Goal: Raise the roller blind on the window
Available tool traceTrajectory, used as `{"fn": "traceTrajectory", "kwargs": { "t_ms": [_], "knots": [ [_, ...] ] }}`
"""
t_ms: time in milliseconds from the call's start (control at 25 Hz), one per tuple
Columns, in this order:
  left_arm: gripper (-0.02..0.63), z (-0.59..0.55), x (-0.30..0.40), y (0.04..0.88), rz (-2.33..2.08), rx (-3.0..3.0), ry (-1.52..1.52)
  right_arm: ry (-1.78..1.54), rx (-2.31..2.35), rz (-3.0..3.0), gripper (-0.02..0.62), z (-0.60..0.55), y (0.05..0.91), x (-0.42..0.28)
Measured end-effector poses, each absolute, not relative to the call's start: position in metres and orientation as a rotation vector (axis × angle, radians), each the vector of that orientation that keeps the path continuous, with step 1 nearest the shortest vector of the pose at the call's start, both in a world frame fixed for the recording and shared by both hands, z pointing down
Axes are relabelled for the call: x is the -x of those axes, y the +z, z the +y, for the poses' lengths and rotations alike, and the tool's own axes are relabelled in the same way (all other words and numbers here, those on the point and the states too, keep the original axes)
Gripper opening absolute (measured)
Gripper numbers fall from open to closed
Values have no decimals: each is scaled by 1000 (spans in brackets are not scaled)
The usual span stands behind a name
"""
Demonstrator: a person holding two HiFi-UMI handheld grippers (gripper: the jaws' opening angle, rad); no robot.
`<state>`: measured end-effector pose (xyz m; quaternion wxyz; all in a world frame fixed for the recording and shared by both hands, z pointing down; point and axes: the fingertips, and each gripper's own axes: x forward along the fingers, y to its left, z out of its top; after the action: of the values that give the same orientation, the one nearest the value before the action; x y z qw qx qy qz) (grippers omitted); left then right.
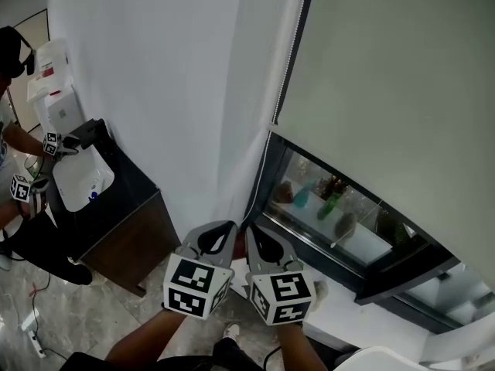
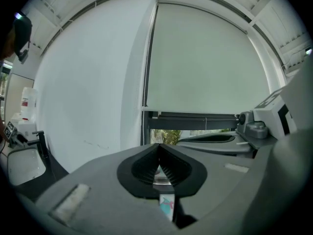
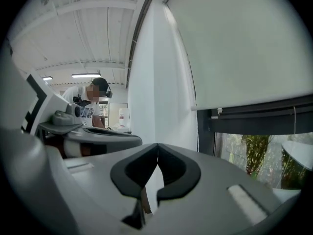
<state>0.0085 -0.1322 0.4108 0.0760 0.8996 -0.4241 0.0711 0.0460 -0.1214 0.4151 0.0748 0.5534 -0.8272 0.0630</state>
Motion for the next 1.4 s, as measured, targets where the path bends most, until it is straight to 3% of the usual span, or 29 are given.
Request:
{"fn": "traceTrajectory", "kwargs": {
  "t_ms": [440, 920, 1400],
  "knots": [
    [3, -192, -33, 378, -1405, -2692, 198, 73, -1458, -2680, 11, -201, 366, -79],
    [5, -219, -17, 336, -1328, -2747, 52, -22, -1241, -2809, 54, -266, 322, -53],
    [5, -232, -13, 329, -1240, -2830, 105, 11, -1099, -2875, 104, -309, 310, -40]
  ]
}}
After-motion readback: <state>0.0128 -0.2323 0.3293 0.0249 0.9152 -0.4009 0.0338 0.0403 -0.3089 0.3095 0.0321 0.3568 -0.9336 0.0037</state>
